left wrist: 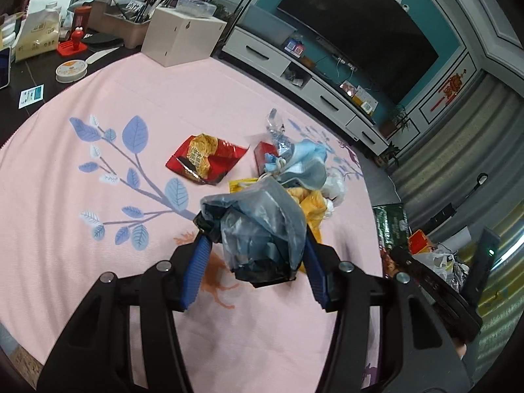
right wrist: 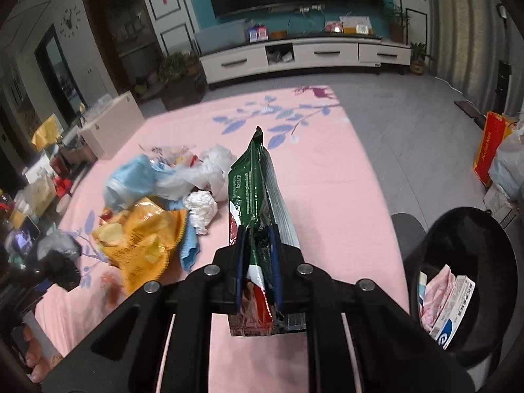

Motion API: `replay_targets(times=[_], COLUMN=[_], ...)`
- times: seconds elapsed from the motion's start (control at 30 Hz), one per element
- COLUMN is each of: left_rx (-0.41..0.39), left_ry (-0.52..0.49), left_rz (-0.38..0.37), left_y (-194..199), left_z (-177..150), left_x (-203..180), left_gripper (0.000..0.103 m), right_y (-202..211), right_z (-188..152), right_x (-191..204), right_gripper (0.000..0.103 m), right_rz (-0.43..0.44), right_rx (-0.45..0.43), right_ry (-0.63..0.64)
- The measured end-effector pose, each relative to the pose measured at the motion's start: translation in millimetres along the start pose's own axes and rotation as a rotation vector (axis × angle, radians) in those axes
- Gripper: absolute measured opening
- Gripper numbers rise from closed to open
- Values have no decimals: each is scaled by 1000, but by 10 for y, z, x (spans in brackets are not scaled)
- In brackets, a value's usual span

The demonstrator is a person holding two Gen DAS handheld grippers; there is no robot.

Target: Collect trash

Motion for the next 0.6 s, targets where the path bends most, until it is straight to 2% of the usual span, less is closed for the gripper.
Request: replay_targets(times=[0.13, 0.3, 0.6], left_rx=[3, -17, -52], left_ry=[-8, -50, -79], left_rz=[-29, -39, -43], left_y=[11, 11, -28], left_z=[-2, -42, -122], left_x=[-63, -171, -258], left_gripper=[55, 55, 56], right_y=[234, 380, 303], right_z=[-136, -123, -182], right_x=[-54, 0, 57], right_gripper=[15, 15, 15], right_rz=[23, 14, -12], right_rx=[-34, -77, -76], right_ry=[-69, -52, -40])
Point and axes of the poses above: each gripper's, at about its wrist camera, not at the fingertips, and y roughly against the way its jaws point, x to its left, z to its top, the point moved 5 cm from there along -y, roughly the way its jaws point, and after that the axes turned 8 degrees about y, right-handed, at the moved point
